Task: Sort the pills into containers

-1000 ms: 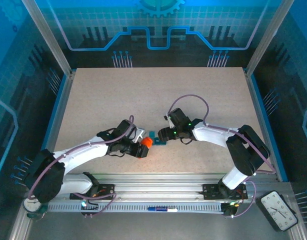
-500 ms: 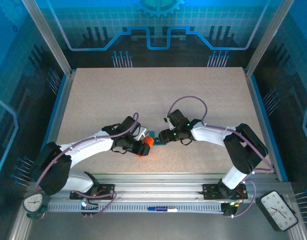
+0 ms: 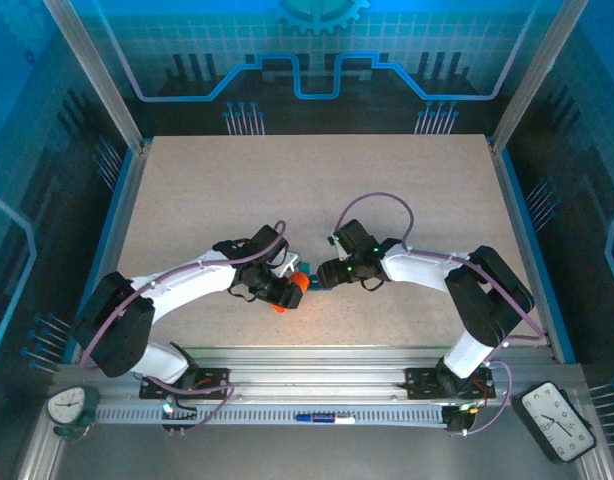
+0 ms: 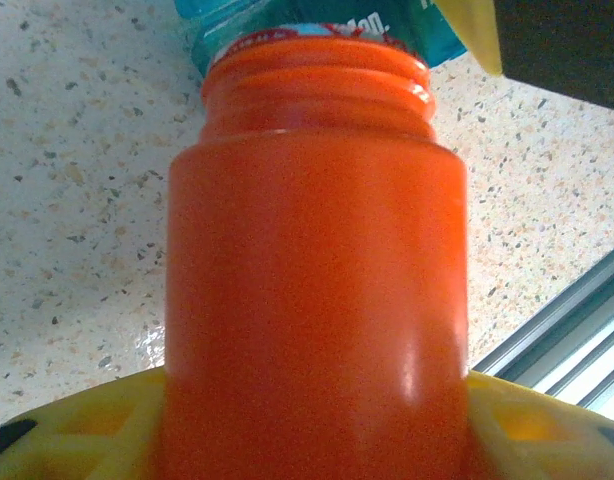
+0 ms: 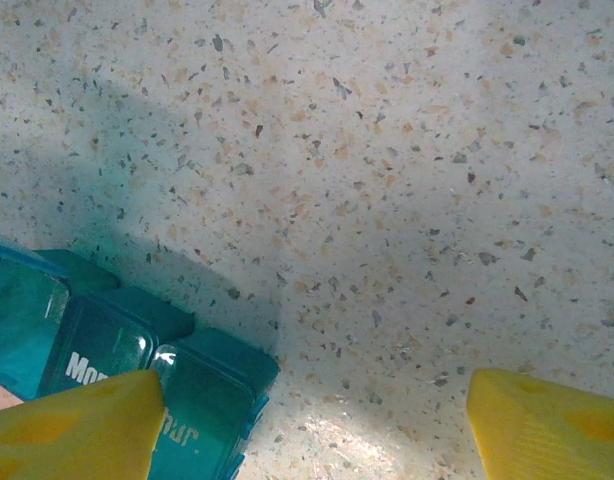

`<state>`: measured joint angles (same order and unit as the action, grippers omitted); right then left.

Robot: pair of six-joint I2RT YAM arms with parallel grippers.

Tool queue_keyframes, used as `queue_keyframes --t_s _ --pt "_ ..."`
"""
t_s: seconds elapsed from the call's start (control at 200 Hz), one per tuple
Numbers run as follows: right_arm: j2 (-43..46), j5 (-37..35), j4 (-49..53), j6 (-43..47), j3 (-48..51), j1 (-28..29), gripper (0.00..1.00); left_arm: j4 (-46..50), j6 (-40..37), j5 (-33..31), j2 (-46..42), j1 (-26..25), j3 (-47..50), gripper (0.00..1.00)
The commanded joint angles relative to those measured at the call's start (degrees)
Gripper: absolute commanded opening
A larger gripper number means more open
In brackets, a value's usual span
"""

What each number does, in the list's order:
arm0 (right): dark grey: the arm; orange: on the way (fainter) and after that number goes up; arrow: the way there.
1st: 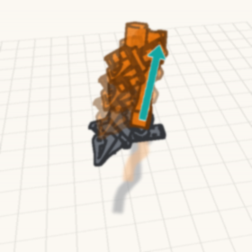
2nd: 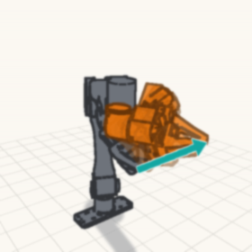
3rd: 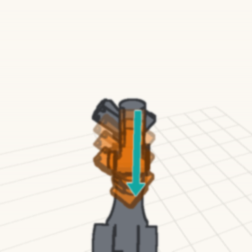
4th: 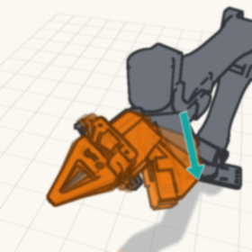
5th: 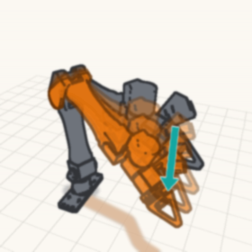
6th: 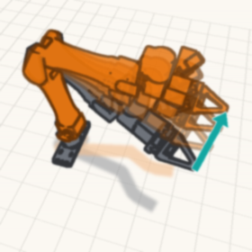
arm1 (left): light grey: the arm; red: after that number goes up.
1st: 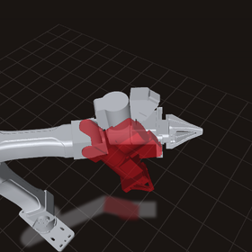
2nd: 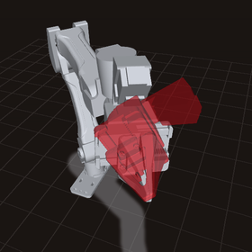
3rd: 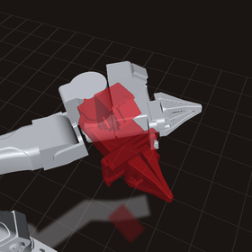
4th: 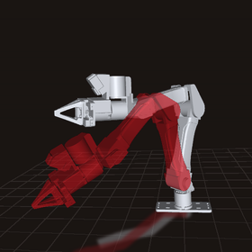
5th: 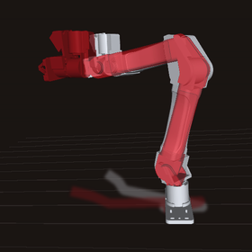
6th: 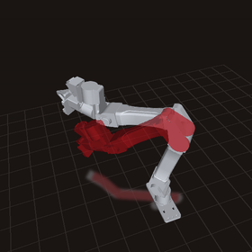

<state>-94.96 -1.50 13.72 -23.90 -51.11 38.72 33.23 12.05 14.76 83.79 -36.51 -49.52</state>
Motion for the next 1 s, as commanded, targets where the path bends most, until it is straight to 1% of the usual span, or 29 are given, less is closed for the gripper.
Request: queue_keyframes --t_s 0.0,0.355,0.71,0.996 --pt "-0.7 -1.1 0.9 0.0 -0.6 0.9 0.8 4.1 -1.6 -0.3 1.0 -0.4 -2.8 0.0" --pt "-0.9 -1.2 0.7 -0.4 -0.3 0.9 0.8 7.4 -2.5 -0.2 3.8 -0.4 -6.1 0.0" --pt "-1.0 -1.1 0.4 -0.5 0.0 1.0 0.8 9.4 -3.2 -1.0 5.7 -0.4 -8.6 0.0" --pt "-1.1 -0.9 0.0 -0.8 0.4 1.0 0.8 12.8 -4.7 -2.4 7.9 -0.2 -11.5 0.0"
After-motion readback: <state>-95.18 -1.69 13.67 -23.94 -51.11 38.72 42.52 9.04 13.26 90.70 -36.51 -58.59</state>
